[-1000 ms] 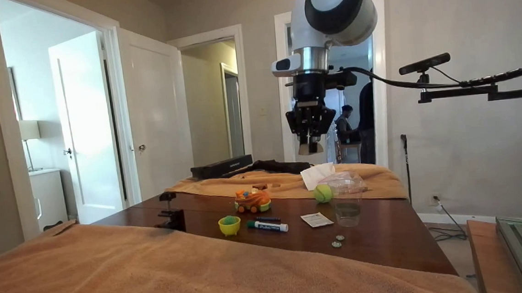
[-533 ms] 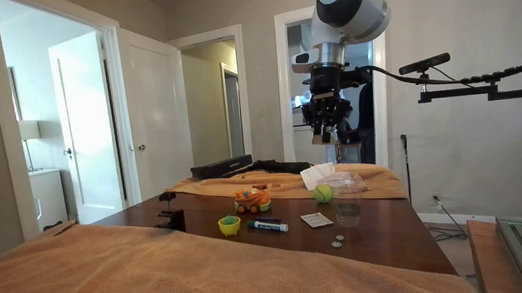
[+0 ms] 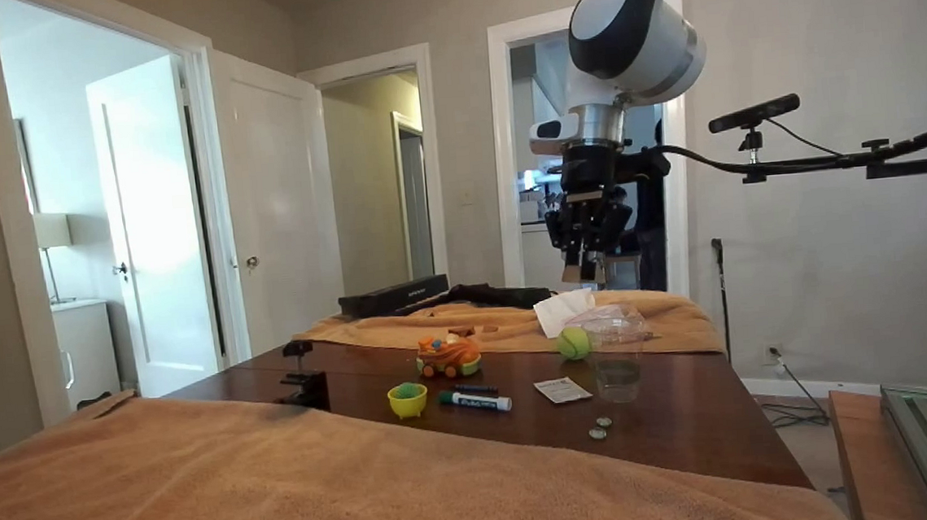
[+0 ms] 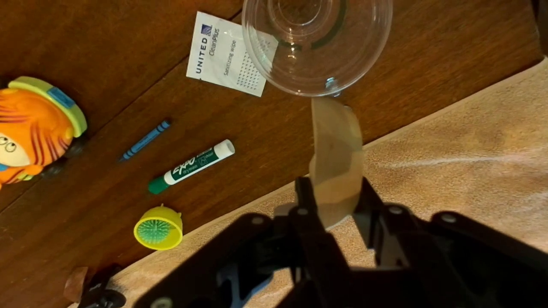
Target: Put the wooden block in the clear cup.
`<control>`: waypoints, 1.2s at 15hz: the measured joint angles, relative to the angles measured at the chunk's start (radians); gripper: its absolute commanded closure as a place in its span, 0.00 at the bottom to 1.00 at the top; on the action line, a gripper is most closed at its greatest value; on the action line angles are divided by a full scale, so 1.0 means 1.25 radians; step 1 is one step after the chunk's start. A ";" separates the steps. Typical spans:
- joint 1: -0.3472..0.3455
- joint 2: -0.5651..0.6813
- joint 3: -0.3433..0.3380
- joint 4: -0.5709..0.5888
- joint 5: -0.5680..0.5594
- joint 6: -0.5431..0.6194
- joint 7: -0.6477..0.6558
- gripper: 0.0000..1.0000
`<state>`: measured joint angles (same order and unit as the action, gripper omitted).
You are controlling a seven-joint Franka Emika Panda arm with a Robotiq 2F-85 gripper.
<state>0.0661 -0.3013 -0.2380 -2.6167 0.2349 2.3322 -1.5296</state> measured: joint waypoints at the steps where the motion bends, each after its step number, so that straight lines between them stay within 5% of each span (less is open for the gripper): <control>1: 0.000 0.010 -0.002 -0.007 0.008 0.020 -0.007 0.92; 9: -0.007 0.072 -0.022 -0.021 0.126 0.088 -0.099 0.92; 18: -0.061 0.093 -0.031 -0.022 0.139 0.088 -0.139 0.92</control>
<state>-0.0098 -0.1848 -0.2769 -2.6443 0.4086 2.4418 -1.7034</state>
